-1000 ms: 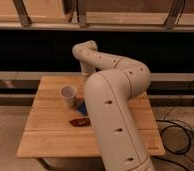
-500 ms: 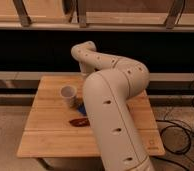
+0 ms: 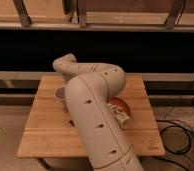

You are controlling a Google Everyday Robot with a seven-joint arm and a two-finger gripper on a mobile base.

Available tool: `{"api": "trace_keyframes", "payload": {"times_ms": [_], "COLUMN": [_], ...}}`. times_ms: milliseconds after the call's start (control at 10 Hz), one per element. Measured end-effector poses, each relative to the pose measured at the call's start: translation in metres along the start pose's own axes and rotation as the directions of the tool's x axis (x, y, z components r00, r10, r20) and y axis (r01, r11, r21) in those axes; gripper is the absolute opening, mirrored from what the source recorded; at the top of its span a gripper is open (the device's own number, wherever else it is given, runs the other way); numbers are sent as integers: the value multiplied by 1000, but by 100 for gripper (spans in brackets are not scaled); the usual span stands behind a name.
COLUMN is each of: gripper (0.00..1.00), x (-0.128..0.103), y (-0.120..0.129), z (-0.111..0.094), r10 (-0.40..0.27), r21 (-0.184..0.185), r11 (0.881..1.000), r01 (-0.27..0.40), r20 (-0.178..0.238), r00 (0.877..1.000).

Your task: Place the eraser on the white sponge

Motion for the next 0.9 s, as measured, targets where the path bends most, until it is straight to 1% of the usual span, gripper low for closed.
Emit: {"api": "trace_keyframes", "payload": {"times_ms": [200, 300, 400, 700, 800, 900], "gripper": [1, 5, 6, 17, 23, 35], "x": [-11, -12, -13, -14, -14, -13], "y": [-5, -6, -6, -6, -6, -6], "z": [6, 8, 8, 8, 8, 8], "r10": [-43, -65, -68, -68, -68, -68], "r21": [-19, -25, -26, -26, -26, -26], "r11": [999, 998, 997, 997, 997, 997], "r01": [43, 64, 67, 68, 68, 67], "r20": [-7, -14, -15, -15, -15, -15], "r00": [999, 998, 998, 998, 998, 998]}}
